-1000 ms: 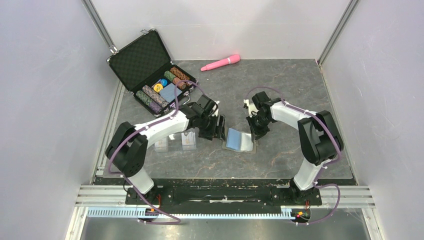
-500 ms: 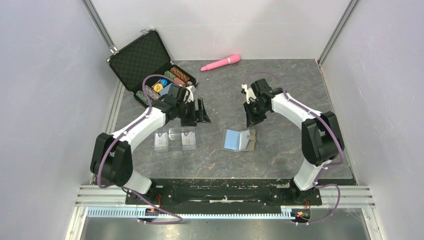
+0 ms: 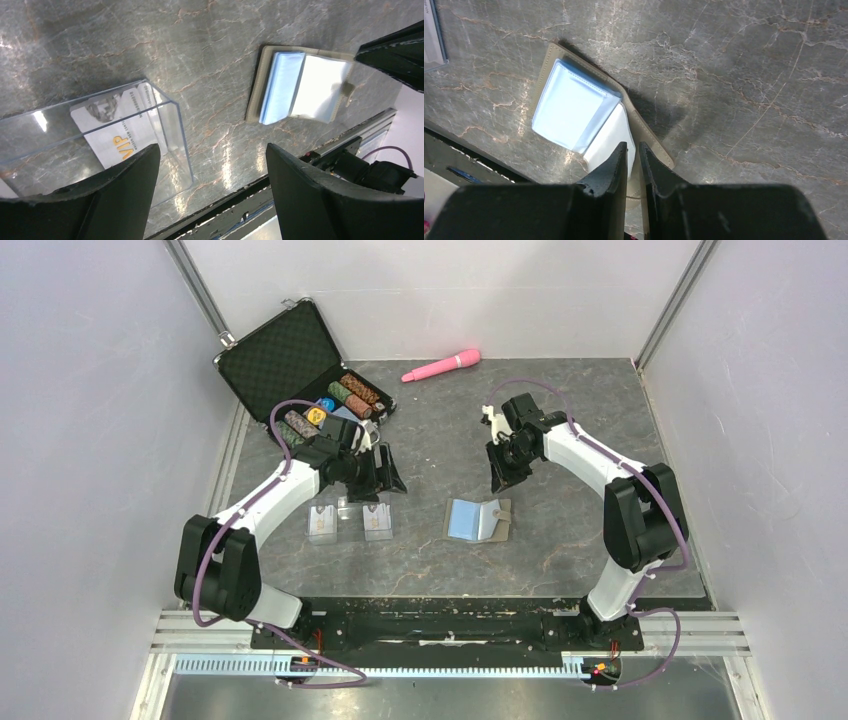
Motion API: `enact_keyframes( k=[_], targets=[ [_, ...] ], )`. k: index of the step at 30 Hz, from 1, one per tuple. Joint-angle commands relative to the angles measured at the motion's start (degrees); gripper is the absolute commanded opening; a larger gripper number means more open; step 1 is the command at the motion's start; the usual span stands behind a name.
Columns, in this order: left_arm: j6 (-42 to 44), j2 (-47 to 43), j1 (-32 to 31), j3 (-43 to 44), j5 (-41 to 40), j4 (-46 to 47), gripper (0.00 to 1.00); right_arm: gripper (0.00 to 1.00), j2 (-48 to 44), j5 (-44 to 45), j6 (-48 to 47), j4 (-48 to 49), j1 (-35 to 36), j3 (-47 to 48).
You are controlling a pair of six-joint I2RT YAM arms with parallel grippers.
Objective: Put the credit cards into the card holder
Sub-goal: Move the storage box to the center of the board.
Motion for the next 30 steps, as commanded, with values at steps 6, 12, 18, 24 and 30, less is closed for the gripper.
enact_keyframes(
  k=[6, 12, 18, 24, 30],
  targets=[
    [4.54, 1.52, 2.37, 0.44, -5.32, -6.17, 0.79, 0.16, 3.76, -4.04, 1.32, 0.12, 4.82, 8.20],
    [3.57, 2.87, 5.55, -2.86, -6.16, -6.24, 0.73, 0.16, 8.36, -9.45, 5.66, 3.29, 8.97, 12.42],
    [3.70, 5.81, 6.27, -6.44, -7.33, -4.25, 0.72, 0.24, 11.28, -16.82, 12.48, 10.88, 11.78, 12.54],
    [2.53, 9.43, 6.23, -10.14, -2.95, 1.78, 0.61, 0.38, 13.46, -24.13, 23.09, 23.49, 14.32, 8.94],
    [1.21, 11.62, 6.02, -10.20, 1.80, 5.68, 0.38, 0.41, 18.51, -28.30, 30.15, 31.67, 17.81, 8.44]
  ],
)
